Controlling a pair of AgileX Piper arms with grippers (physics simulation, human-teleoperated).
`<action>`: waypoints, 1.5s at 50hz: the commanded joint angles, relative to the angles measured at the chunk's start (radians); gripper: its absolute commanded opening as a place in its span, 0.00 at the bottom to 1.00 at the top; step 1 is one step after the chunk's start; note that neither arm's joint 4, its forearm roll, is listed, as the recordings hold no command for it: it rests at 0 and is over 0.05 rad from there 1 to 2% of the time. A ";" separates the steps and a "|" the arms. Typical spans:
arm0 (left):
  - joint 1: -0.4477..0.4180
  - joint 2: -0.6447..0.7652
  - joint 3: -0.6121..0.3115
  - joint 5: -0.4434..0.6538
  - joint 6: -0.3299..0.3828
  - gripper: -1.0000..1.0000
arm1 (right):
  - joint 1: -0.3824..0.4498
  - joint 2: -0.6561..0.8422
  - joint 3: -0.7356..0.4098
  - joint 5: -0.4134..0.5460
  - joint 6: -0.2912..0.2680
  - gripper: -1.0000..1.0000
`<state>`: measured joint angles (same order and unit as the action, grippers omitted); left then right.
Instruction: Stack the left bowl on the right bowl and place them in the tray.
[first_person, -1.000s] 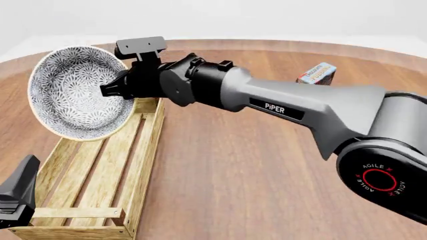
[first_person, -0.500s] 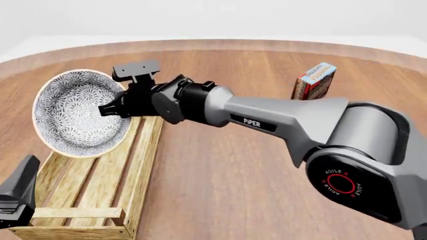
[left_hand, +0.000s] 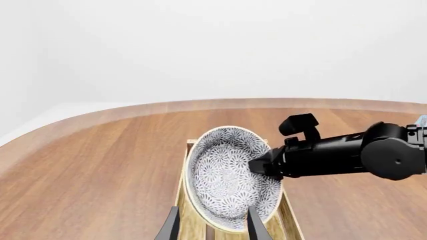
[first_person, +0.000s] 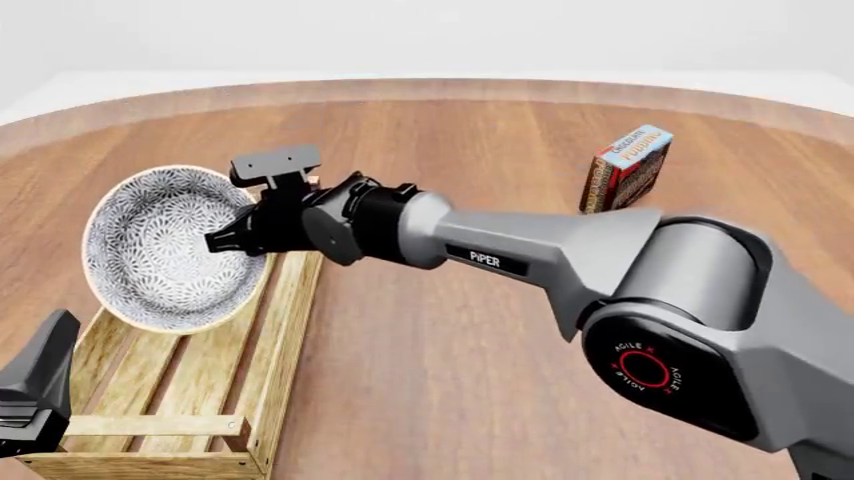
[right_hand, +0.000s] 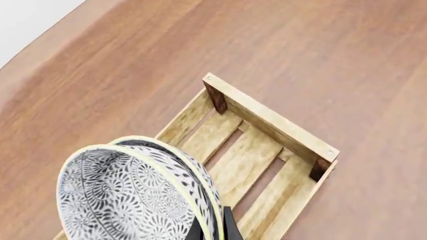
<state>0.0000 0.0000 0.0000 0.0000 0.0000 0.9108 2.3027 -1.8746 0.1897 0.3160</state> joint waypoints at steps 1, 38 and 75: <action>0.000 0.000 0.000 0.000 0.000 1.00 | 0.003 0.007 -0.007 -0.011 0.012 0.00; 0.000 0.000 0.000 0.000 0.000 1.00 | 0.015 0.083 -0.029 0.019 0.005 0.00; 0.000 0.000 0.000 0.000 0.000 1.00 | 0.003 0.090 -0.052 0.051 -0.025 1.00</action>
<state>0.0000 0.0000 0.0000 0.0000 0.0000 0.9195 2.3874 -1.9337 0.2342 0.2885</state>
